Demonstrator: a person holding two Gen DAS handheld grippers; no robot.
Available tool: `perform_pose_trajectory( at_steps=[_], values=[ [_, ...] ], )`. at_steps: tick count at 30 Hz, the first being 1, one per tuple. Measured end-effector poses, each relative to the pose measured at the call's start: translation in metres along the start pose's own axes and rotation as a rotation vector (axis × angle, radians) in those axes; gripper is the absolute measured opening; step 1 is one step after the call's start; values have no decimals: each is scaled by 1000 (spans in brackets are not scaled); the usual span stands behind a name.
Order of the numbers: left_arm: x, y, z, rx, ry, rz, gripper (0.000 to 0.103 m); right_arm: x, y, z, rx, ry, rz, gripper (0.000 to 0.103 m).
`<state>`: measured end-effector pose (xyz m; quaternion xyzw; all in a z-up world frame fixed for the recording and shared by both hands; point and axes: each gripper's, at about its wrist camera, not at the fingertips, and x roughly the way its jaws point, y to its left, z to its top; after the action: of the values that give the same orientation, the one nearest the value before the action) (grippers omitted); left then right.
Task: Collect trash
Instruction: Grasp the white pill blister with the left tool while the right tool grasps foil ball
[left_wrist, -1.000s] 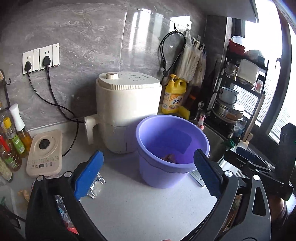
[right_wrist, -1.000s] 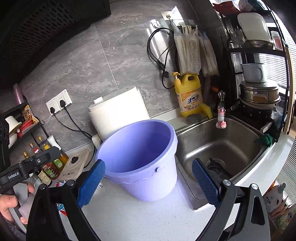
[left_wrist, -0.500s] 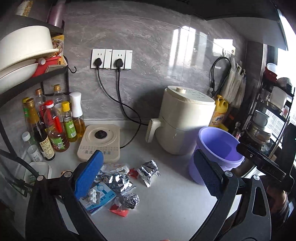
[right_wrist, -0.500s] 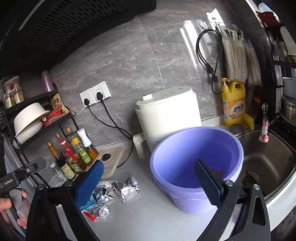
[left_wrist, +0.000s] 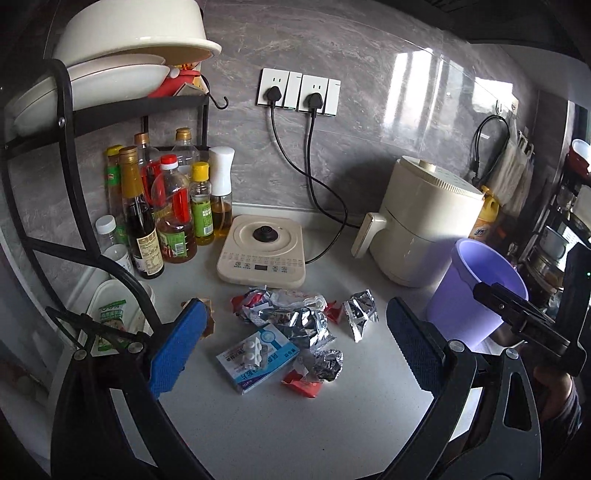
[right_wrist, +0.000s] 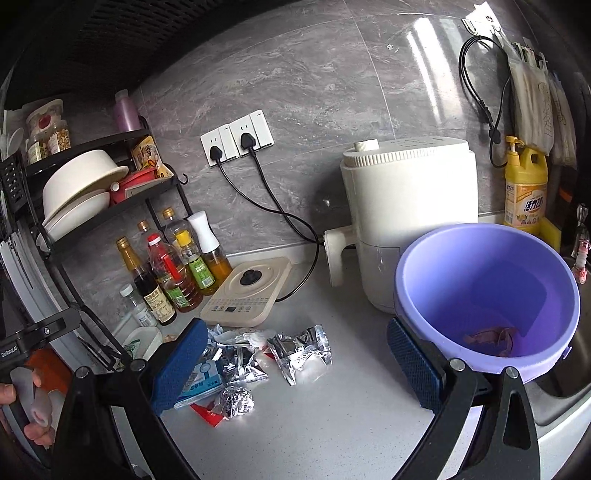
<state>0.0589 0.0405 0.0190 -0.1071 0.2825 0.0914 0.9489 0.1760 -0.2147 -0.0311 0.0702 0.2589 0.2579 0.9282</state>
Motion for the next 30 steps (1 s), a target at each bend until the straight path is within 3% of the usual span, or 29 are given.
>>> perform_pose_trajectory(
  at_steps=[8, 13, 18, 21, 30],
  values=[
    [21, 26, -24, -45, 95, -3, 96, 36, 15, -24, -13, 121, 26, 84],
    [51, 42, -47, -93, 203, -6, 73, 67, 20, -46, -7, 222, 26, 76],
    [76, 51, -68, -108, 271, -14, 65, 87, 26, -72, 3, 298, 40, 67],
    [89, 52, -70, -97, 290, -16, 59, 95, 28, -85, 21, 330, 50, 65],
    [142, 60, -65, -77, 302, -30, 52, 129, 38, -100, 111, 418, 125, 61]
  ],
)
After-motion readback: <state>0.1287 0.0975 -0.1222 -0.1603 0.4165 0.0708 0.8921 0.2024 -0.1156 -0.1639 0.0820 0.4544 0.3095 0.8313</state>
